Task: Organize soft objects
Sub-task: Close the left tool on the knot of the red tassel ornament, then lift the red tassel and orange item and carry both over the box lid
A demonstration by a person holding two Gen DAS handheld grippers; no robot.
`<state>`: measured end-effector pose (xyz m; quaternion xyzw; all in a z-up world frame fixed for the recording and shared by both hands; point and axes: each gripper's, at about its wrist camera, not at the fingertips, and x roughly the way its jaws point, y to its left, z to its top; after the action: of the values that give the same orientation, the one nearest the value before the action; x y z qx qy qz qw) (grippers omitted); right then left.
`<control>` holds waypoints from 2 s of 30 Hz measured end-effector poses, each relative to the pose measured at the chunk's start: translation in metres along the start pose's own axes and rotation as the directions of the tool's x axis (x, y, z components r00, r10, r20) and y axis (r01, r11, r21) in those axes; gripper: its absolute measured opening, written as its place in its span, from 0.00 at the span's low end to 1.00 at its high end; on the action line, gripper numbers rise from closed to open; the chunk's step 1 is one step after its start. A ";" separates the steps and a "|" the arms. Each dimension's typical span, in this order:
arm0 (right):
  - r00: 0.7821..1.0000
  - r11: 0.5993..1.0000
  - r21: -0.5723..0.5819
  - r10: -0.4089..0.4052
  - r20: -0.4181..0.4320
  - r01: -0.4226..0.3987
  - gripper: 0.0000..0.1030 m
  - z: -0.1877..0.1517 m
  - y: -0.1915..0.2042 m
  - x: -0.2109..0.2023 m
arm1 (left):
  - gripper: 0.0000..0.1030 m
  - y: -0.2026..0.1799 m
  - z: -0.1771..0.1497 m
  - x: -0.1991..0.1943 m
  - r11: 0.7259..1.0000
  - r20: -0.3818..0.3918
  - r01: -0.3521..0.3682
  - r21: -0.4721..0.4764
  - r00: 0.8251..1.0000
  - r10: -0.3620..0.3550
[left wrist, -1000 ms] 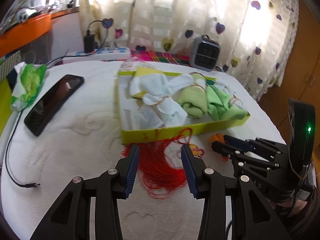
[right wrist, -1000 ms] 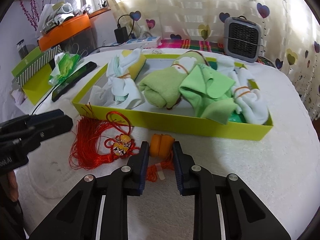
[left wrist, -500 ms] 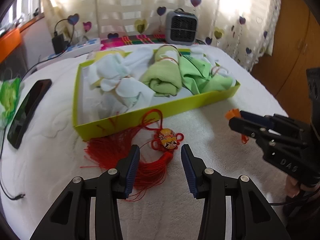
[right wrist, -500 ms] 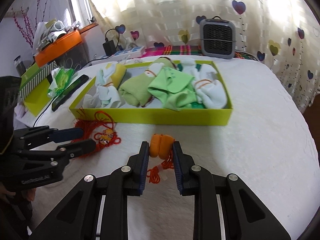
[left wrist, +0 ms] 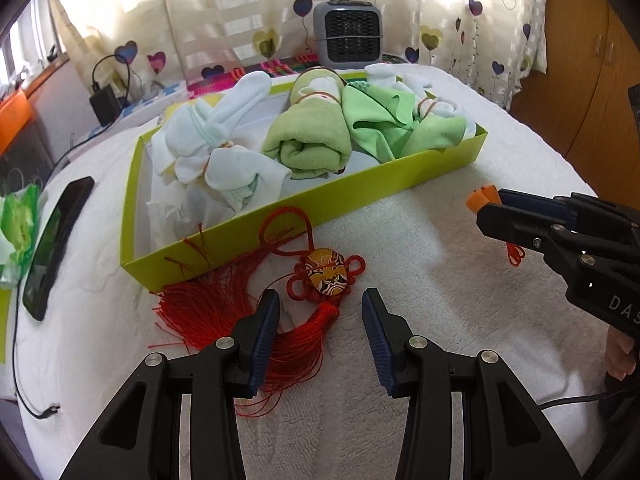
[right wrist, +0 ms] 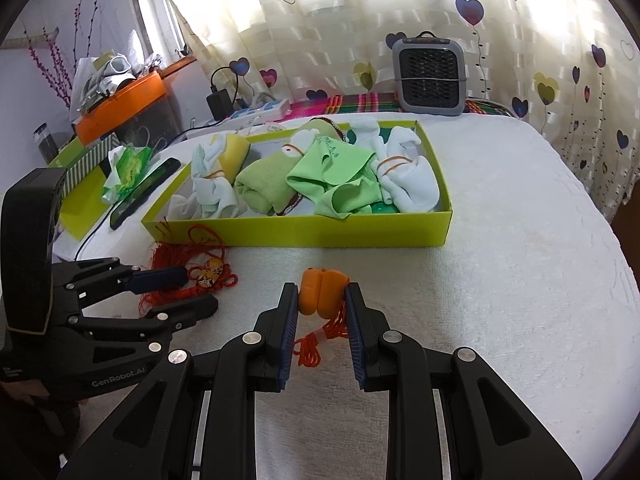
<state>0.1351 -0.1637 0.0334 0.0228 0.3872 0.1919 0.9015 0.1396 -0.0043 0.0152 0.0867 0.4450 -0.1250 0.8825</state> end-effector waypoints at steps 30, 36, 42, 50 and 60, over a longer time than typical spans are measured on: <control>1.000 1.000 0.004 0.017 0.000 -0.017 0.24 -0.002 -0.002 0.001 | 0.12 0.005 -0.006 -0.011 0.998 0.048 0.016 -0.056 0.999 -0.013; 1.000 1.000 -0.001 0.016 0.005 -0.016 0.24 -0.002 -0.002 0.000 | 0.12 0.005 -0.004 -0.018 0.997 0.071 0.032 -0.066 0.997 -0.027; 1.000 1.000 -0.014 0.017 0.017 -0.017 0.24 -0.001 0.001 -0.004 | 0.11 0.006 -0.002 -0.028 0.996 0.099 0.049 -0.077 0.994 -0.042; 0.999 1.000 -0.016 0.022 0.035 -0.022 0.24 0.003 0.006 -0.011 | 0.10 0.007 0.003 -0.042 0.995 0.140 0.057 -0.078 0.989 -0.046; 0.998 0.999 -0.031 0.023 0.055 -0.021 0.24 0.007 0.012 -0.019 | 0.10 0.010 0.009 -0.058 0.993 0.187 0.079 -0.086 0.980 -0.062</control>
<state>0.1242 -0.1589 0.0534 0.0187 0.3590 0.2068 0.9099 0.1160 0.0108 0.0678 0.0176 0.3696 -0.1426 0.9180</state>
